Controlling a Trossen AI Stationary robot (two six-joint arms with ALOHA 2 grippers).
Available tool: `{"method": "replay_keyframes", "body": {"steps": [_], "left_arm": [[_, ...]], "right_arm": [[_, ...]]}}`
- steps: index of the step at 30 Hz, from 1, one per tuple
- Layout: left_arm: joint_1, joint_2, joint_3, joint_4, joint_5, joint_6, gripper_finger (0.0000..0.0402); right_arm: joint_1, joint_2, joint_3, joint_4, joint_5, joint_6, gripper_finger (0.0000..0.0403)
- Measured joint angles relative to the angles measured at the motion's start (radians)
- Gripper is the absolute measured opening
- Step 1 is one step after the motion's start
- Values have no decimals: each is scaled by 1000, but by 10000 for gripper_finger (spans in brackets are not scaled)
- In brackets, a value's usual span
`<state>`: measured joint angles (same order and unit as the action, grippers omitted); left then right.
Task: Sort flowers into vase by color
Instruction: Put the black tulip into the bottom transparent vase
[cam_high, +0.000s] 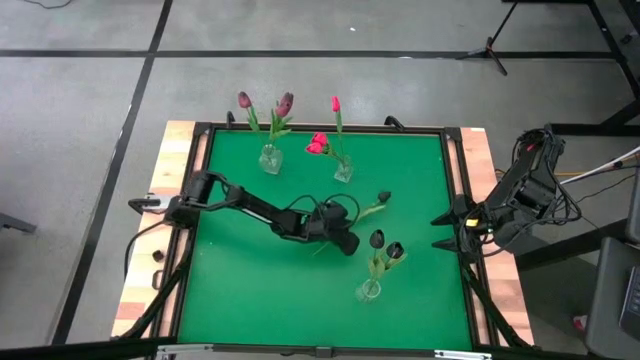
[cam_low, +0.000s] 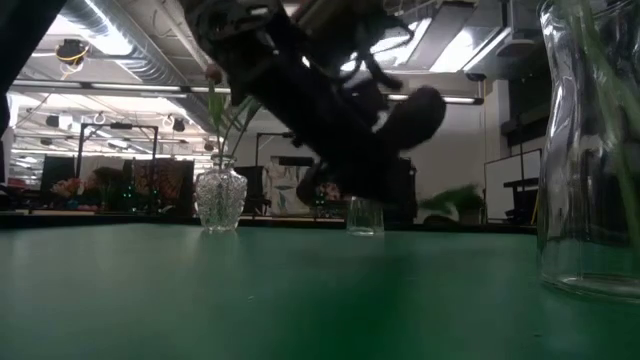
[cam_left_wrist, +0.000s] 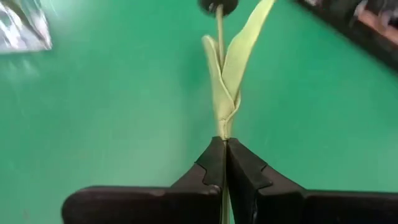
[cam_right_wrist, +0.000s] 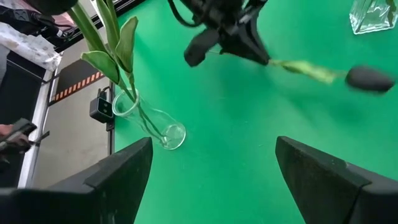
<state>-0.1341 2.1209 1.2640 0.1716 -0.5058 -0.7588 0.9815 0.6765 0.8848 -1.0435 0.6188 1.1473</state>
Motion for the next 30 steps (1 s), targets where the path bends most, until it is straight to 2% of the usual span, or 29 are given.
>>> {"method": "replay_keyframes", "body": {"steps": [12, 21, 27, 30], "left_arm": [[-13, -187, 1, -4, -283, 63, 0], [-72, -342, 1, 34, -335, 172, 0], [-135, -432, 1, 69, -464, 283, 0], [-164, -454, 1, 155, -482, 348, 0]], "right_arm": [[0, 0, 0, 0, -1, 0, 340], [0, 0, 0, -8, -1, -1, 340], [0, 2, 0, -6, 49, -3, 340], [0, 2, 0, -5, 70, -2, 340]]}}
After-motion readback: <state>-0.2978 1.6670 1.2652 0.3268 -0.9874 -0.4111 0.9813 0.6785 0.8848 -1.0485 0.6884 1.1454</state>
